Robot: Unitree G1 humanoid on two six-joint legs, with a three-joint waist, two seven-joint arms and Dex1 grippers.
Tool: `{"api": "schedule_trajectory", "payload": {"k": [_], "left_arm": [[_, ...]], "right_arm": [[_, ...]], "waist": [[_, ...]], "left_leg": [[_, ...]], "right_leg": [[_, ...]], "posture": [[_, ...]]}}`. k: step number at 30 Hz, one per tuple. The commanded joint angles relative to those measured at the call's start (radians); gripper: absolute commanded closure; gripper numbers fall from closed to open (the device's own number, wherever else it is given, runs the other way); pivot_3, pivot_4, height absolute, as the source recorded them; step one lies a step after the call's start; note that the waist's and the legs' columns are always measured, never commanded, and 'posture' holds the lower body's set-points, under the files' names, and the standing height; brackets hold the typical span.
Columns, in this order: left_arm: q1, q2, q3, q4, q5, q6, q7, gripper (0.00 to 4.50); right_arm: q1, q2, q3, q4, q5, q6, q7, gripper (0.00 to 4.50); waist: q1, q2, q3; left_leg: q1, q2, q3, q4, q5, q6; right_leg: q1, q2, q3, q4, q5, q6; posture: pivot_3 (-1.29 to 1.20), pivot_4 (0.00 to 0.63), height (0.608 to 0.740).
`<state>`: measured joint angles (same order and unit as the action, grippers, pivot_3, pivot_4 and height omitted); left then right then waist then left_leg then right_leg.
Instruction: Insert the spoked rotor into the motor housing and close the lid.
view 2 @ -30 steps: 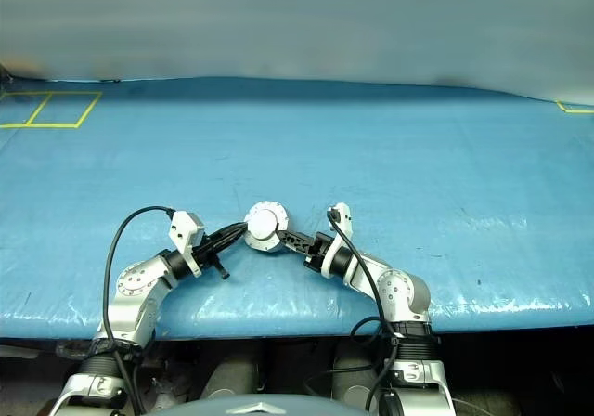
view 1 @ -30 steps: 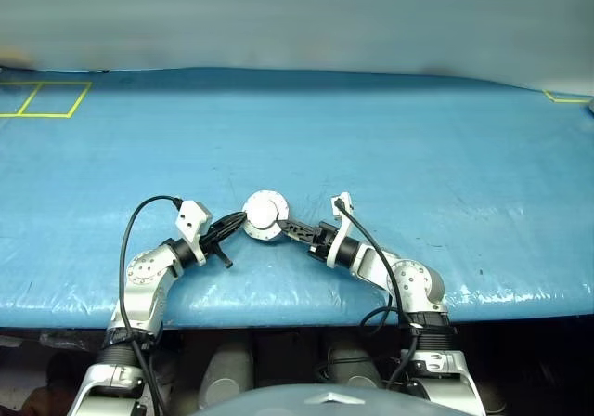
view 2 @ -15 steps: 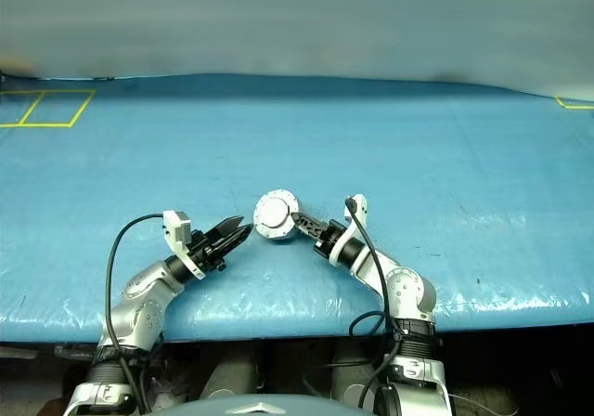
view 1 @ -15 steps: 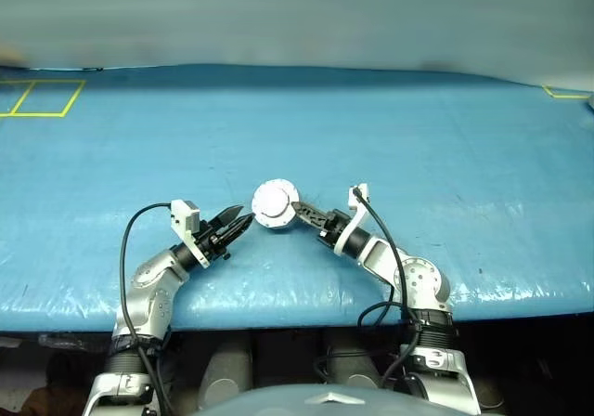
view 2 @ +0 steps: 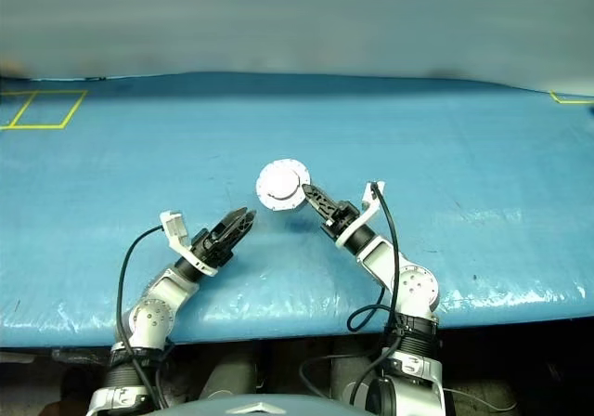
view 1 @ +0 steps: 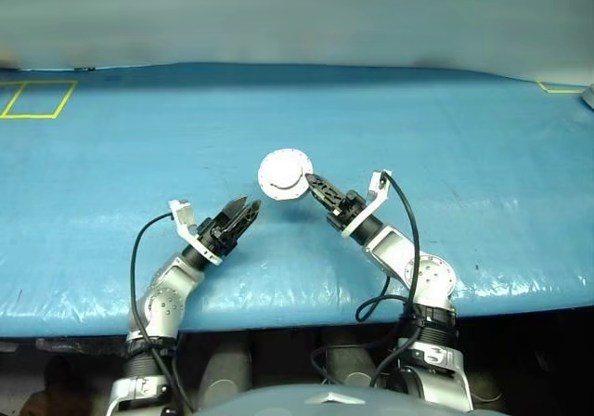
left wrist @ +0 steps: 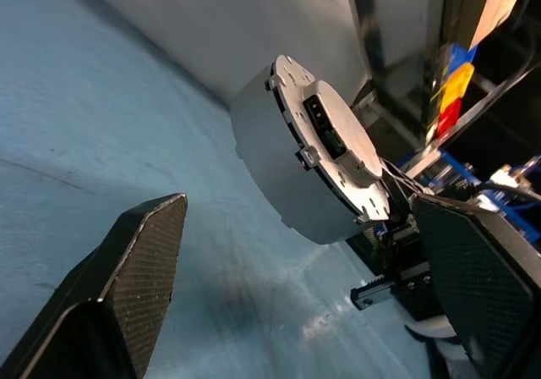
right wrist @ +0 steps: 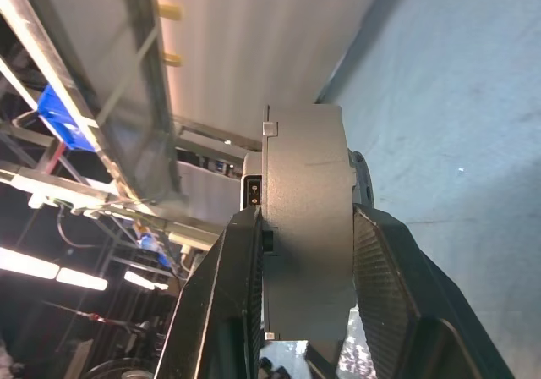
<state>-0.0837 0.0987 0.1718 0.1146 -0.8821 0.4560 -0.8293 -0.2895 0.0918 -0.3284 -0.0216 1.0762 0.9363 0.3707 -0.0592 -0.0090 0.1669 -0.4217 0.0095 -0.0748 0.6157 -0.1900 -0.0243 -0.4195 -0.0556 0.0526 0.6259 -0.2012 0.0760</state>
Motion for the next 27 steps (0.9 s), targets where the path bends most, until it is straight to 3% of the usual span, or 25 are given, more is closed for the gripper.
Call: {"api": "schedule_trajectory", "payload": {"k": [1, 13, 27], "left_arm": [[-0.016, -0.019, 0.034, -0.051, -0.107, 0.095, 0.022, 0.01], [-0.044, -0.042, 0.025, -0.068, -0.185, 0.212, 0.008, 0.01], [-0.075, -0.086, 0.072, -0.063, -0.212, 0.19, 0.027, 0.01]], "right_arm": [[-0.022, 0.004, 0.018, -0.089, 0.097, 0.008, 0.027, 3.23], [0.027, -0.007, 0.108, -0.14, 0.116, 0.025, 0.021, 3.23], [0.039, -0.036, 0.158, -0.137, 0.116, 0.021, 0.033, 3.23]], "waist": [[-0.002, 0.0, 0.0], [-0.003, 0.0, 0.0], [-0.001, 0.0, 0.001]], "left_leg": [[0.0, 0.0, 0.0, 0.0, 0.0, 0.0], [0.0, 0.0, -0.001, 0.0, 0.0, 0.0], [-0.001, 0.0, -0.001, 0.002, 0.0, 0.0]], "right_leg": [[0.0, 0.0, 0.0, 0.0, 0.0, 0.0], [0.0, 0.001, 0.0, 0.0, 0.0, 0.0], [0.0, 0.001, 0.0, 0.0, 0.0, 0.0]], "posture": [[0.0, 0.15, 0.74], [0.0, 0.15, 0.74], [0.0, 0.15, 0.74]]}}
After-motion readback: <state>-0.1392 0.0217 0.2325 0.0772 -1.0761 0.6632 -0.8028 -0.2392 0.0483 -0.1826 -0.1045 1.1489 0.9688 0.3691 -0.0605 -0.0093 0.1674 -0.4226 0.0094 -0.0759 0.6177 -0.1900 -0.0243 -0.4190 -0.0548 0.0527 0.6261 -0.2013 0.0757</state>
